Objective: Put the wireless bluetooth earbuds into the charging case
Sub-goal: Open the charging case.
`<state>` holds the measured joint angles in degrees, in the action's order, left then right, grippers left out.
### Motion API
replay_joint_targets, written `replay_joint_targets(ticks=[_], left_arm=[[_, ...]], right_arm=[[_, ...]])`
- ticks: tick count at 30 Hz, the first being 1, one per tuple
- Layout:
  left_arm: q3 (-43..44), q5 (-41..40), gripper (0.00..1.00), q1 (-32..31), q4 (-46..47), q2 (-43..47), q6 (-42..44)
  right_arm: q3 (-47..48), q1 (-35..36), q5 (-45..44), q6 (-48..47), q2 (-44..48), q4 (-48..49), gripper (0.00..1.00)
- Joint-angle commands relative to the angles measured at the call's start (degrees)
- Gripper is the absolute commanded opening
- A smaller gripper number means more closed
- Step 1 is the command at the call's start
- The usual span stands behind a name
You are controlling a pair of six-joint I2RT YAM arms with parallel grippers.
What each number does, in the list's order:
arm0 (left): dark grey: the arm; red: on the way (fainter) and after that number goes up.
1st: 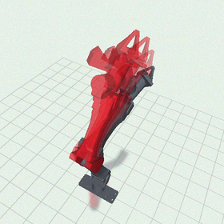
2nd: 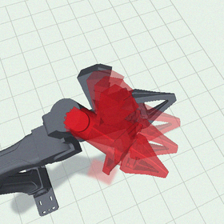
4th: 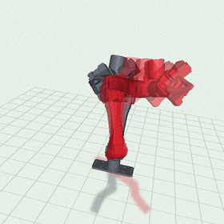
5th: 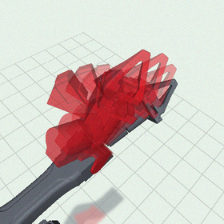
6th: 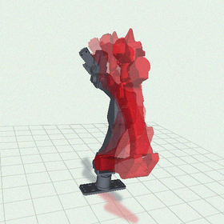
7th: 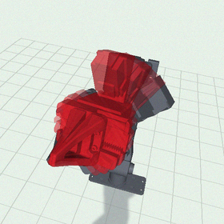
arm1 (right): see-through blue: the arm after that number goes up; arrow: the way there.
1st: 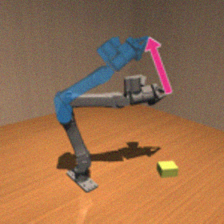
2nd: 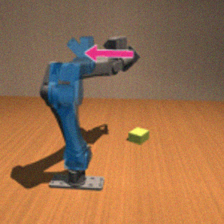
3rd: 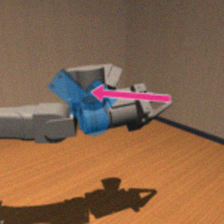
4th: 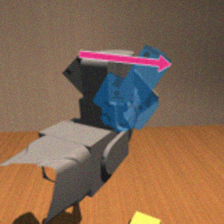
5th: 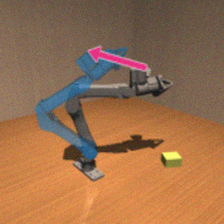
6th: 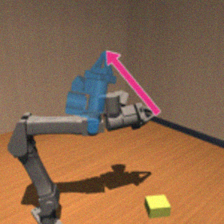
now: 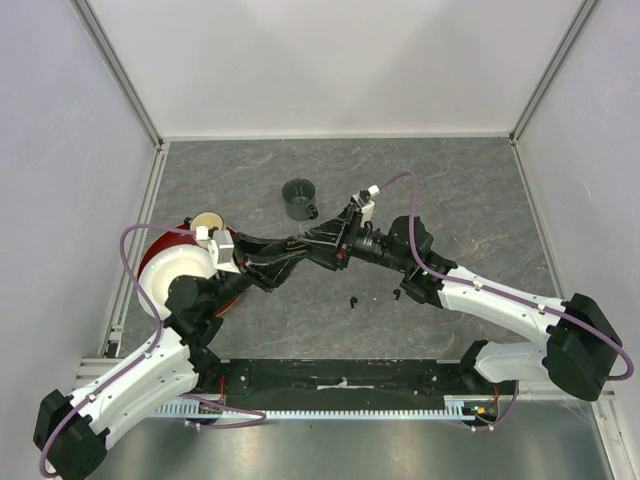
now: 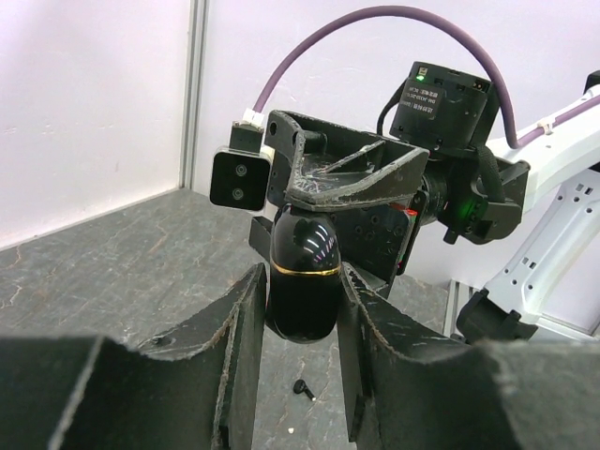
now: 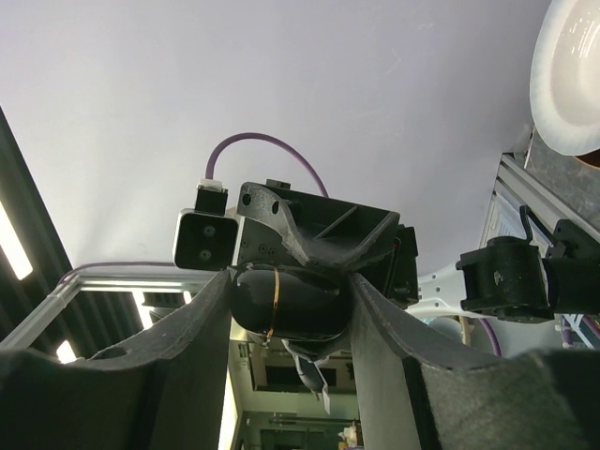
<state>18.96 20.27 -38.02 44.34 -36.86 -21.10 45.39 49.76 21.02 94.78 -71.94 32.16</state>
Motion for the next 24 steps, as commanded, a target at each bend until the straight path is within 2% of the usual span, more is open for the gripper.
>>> replay_joint_targets(ticks=[1, 7, 10, 14, 16, 19, 20, 24], left_arm=[[0.6, 0.3, 0.42, 0.0, 3.0, -0.1, -1.5], [0.6, 0.4, 0.40, -0.1, 3.0, -0.2, -1.7], [0.6, 0.6, 0.29, -0.1, 2.9, -0.5, -1.7], [0.9, 1.1, 0.05, -0.1, 2.9, -1.0, -1.6], [1.0, 1.6, 0.03, -0.1, 2.9, -1.2, -1.7], [0.9, 2.4, 0.02, -0.1, 3.3, -1.3, -1.7], [0.8, 2.7, 0.02, -0.1, 3.3, -1.4, -1.7], [-0.2, 2.0, 0.02, -0.1, 4.4, -0.1, -1.4]], right_arm=[[-0.1, 0.3, 1.0, 1.3, -0.4, 3.4, 0.06], [-0.2, 0.3, 0.9, 1.3, -0.4, 3.7, 0.06], [-0.3, 0.2, 0.9, 1.4, -0.4, 3.7, 0.06], [-0.6, 0.3, 1.2, 1.5, -0.6, 4.0, 0.09], [-0.6, 0.2, 1.2, 1.5, -0.6, 4.0, 0.13], [-0.3, 0.2, 1.1, -0.1, -0.5, 2.8, 0.37], [0.0, 0.2, 1.0, -1.3, 0.0, 2.0, 0.51], [3.2, 0.1, -1.9, -10.2, 2.6, -5.6, 0.74]])
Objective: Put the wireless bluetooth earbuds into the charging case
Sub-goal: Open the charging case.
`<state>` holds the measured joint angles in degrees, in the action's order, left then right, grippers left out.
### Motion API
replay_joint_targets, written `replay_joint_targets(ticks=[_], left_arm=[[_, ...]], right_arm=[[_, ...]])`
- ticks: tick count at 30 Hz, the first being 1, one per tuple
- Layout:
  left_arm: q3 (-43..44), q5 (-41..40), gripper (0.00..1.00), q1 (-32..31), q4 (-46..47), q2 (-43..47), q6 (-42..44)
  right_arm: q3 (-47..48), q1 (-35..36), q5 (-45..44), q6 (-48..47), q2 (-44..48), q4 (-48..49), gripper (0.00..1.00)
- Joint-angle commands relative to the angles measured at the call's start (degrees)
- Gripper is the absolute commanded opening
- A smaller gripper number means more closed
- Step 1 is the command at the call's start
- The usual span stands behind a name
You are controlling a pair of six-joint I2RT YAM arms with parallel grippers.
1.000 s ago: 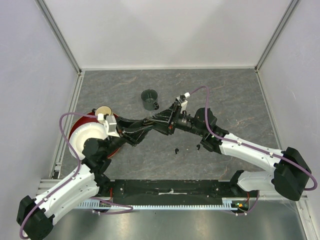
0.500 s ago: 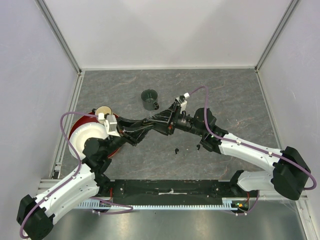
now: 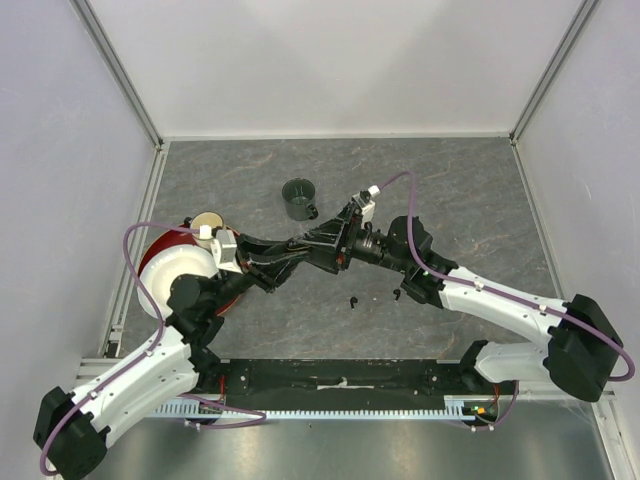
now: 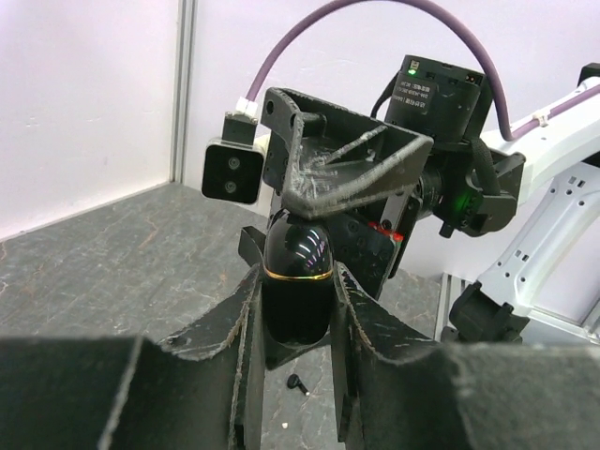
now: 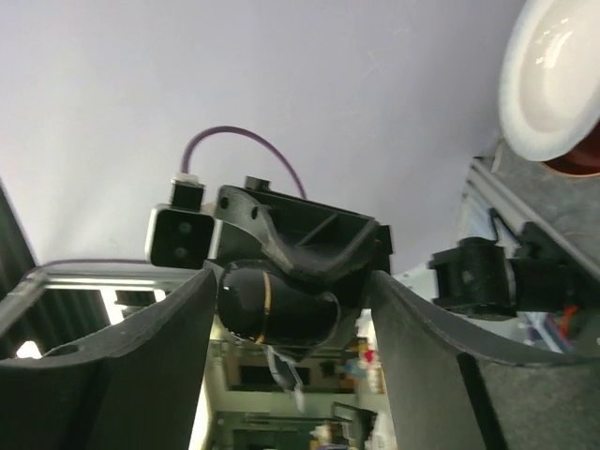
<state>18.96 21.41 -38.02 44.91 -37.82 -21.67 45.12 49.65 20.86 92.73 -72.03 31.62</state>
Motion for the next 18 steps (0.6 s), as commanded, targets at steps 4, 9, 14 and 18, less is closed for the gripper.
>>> replay_joint_targets(ticks=[4, 9, 14, 18], left_arm=[[-0.9, 0.1, 0.02, -0.1, 4.2, 2.7, -0.3], [-3.9, -0.1, 0.02, -0.1, 9.6, 4.2, 0.9], [-5.3, 2.5, 0.02, -0.1, 12.7, 4.7, 2.9], [-5.2, 5.1, 0.02, -0.1, 14.7, 3.9, 3.3]], right_arm=[[6.4, 0.2, -8.7, -23.2, 7.9, -15.5, 0.84], [9.9, 0.2, -11.6, -40.2, 13.6, -22.0, 0.89], [15.3, 0.3, -7.4, -53.8, 12.2, -34.9, 0.91], [17.4, 1.1, -4.1, -58.9, 10.3, -38.8, 0.89]])
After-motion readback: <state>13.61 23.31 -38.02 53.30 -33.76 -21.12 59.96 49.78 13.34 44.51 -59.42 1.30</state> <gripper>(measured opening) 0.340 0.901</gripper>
